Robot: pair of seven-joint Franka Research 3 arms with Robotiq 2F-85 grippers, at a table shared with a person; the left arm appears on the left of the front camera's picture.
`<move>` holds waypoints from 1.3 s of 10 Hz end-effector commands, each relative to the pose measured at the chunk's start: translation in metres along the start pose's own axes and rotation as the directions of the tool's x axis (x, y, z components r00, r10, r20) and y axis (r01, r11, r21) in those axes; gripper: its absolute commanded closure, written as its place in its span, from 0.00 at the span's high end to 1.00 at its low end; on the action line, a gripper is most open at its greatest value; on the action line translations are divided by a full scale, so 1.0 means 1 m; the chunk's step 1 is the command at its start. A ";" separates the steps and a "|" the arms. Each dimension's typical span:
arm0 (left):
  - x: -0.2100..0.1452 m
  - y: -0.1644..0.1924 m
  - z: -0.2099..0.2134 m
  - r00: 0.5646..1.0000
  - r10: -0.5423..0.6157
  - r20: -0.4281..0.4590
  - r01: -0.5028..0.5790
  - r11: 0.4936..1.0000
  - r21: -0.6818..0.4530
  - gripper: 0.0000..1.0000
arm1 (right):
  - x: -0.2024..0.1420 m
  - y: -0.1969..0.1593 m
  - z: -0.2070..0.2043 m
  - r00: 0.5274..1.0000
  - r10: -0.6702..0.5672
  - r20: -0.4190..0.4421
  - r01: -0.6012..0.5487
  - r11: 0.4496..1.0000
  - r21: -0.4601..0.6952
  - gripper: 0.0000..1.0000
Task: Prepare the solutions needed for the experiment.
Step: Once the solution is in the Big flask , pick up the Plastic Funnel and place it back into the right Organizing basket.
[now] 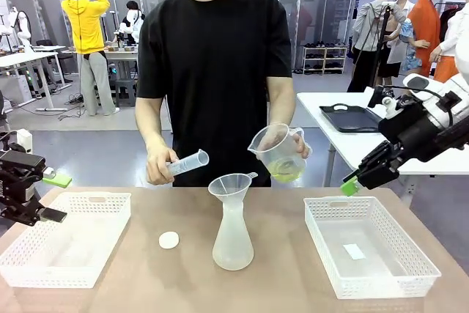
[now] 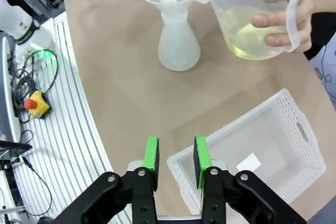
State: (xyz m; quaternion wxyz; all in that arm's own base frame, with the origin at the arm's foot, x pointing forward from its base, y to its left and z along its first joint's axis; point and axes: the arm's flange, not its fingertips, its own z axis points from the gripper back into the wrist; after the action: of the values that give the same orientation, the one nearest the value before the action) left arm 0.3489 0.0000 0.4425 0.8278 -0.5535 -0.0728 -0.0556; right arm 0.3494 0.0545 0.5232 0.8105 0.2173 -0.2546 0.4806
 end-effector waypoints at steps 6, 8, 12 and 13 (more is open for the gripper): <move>0.001 -0.004 0.000 1.000 -0.009 0.007 0.009 1.000 -0.025 1.00 | -0.032 -0.049 -0.012 0.689 -0.724 0.039 0.611 0.609 0.506 0.36; 0.001 -0.004 0.000 1.000 -0.009 0.007 0.009 1.000 -0.025 1.00 | -0.049 -0.052 -0.018 0.599 -0.798 -0.067 0.677 0.460 0.575 0.36; 0.001 -0.004 0.000 1.000 -0.009 0.007 0.009 1.000 -0.025 1.00 | -0.069 -0.054 -0.030 0.543 -0.835 -0.089 0.681 0.376 0.629 0.36; 0.001 -0.004 0.000 1.000 -0.009 0.007 0.009 1.000 -0.025 1.00 | -0.071 -0.053 -0.033 0.554 -0.828 -0.084 0.670 0.383 0.636 0.36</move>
State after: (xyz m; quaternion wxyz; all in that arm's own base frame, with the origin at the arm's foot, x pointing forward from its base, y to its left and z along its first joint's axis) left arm 0.3489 0.0000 0.4426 0.8278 -0.5535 -0.0729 -0.0556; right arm 0.3742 0.0003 0.4486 0.7925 0.6018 -0.0561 0.0812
